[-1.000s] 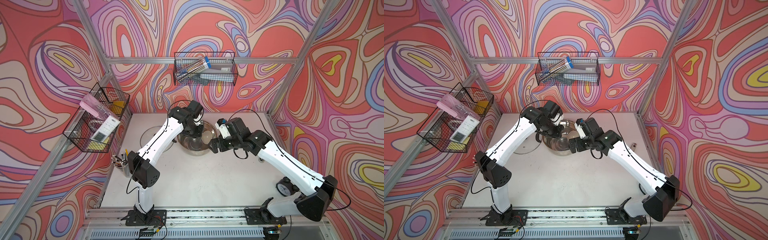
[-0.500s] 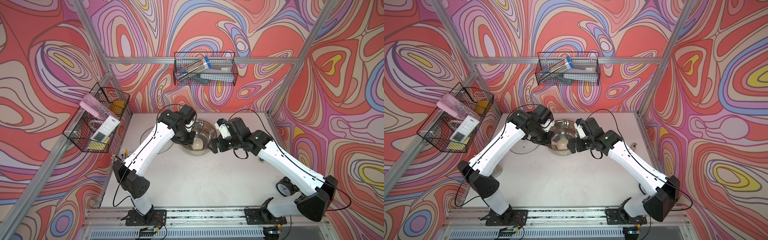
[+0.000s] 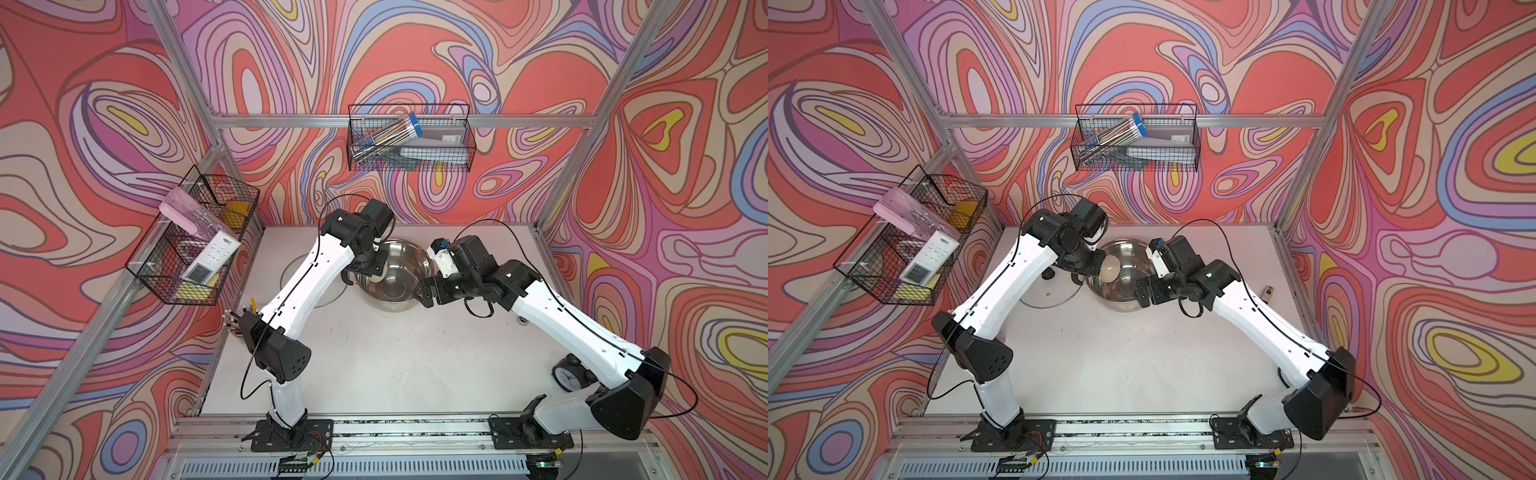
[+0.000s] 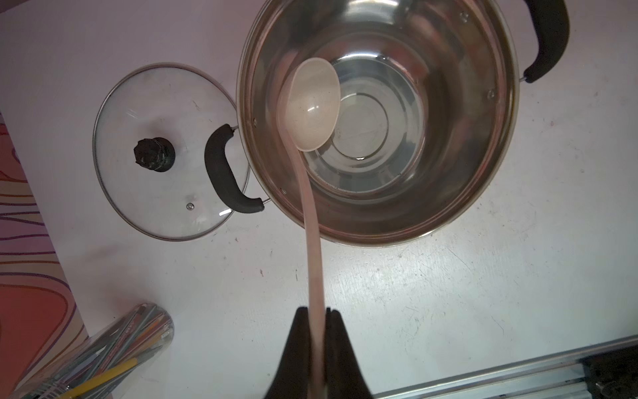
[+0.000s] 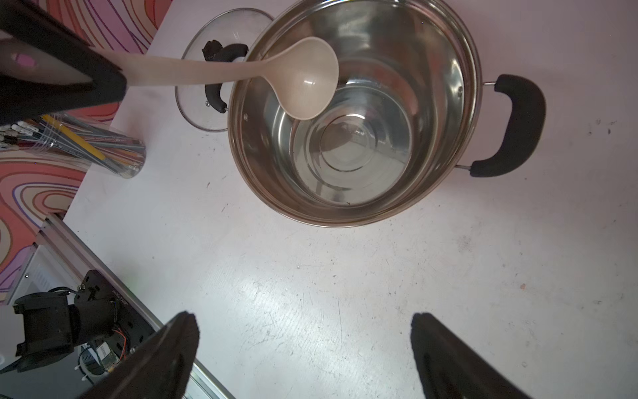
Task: Stir the soup with a spoon
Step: Stir the soup in the pan with a stick.
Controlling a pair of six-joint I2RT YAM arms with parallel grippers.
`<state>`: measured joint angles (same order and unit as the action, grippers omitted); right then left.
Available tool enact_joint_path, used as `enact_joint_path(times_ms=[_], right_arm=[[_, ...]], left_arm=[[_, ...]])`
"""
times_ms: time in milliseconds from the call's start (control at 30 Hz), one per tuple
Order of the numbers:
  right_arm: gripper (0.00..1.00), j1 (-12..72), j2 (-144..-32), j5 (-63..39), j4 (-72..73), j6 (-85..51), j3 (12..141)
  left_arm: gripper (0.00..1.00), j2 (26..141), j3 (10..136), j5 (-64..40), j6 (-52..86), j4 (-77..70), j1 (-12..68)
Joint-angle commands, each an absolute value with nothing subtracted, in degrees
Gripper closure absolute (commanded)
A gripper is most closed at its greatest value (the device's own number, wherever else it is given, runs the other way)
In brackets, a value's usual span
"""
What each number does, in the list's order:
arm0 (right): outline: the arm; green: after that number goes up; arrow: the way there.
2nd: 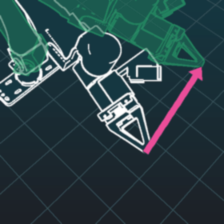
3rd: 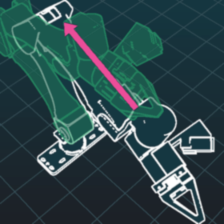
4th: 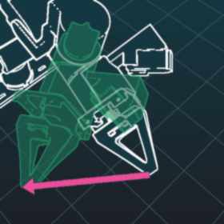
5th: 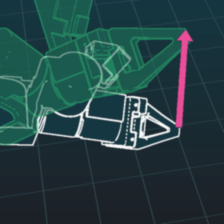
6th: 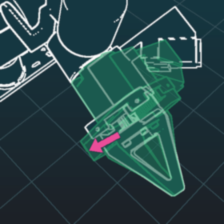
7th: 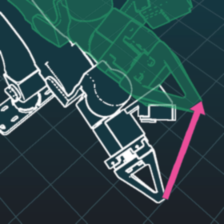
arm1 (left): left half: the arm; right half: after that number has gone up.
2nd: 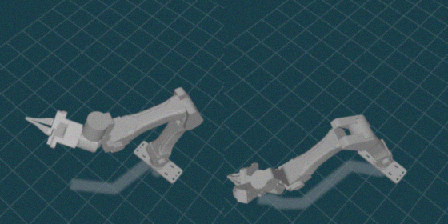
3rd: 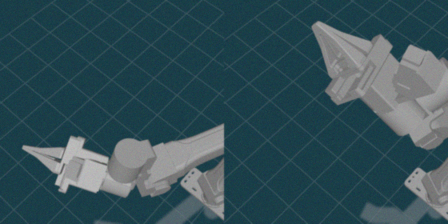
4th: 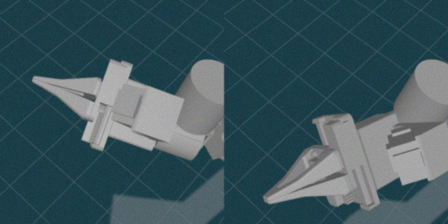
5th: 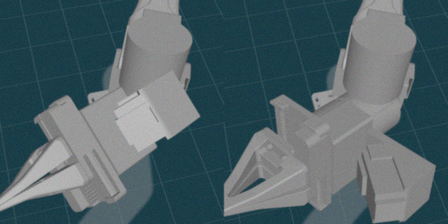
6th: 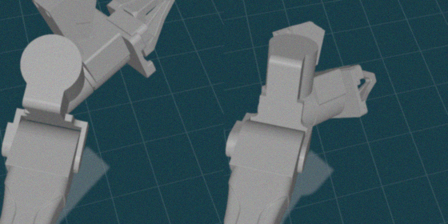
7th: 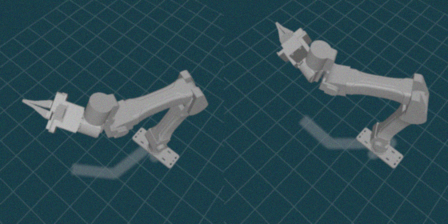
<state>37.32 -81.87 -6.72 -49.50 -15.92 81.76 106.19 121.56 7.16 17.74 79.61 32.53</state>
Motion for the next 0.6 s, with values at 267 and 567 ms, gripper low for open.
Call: enact_joint_path(times_ms=[267,567], right_arm=[[0.02,37.79,-81.5,-5.2,-49.04,-16.08,82.78],[0.02,37.86,-81.69,-5.43,-48.87,-16.17,83.06]], left_arm=[[1.0,109.84,125.51,-2.09,17.7,70.85,34.11],[1.0,106.43,121.2,-5.78,18.59,72.94,36.9]])
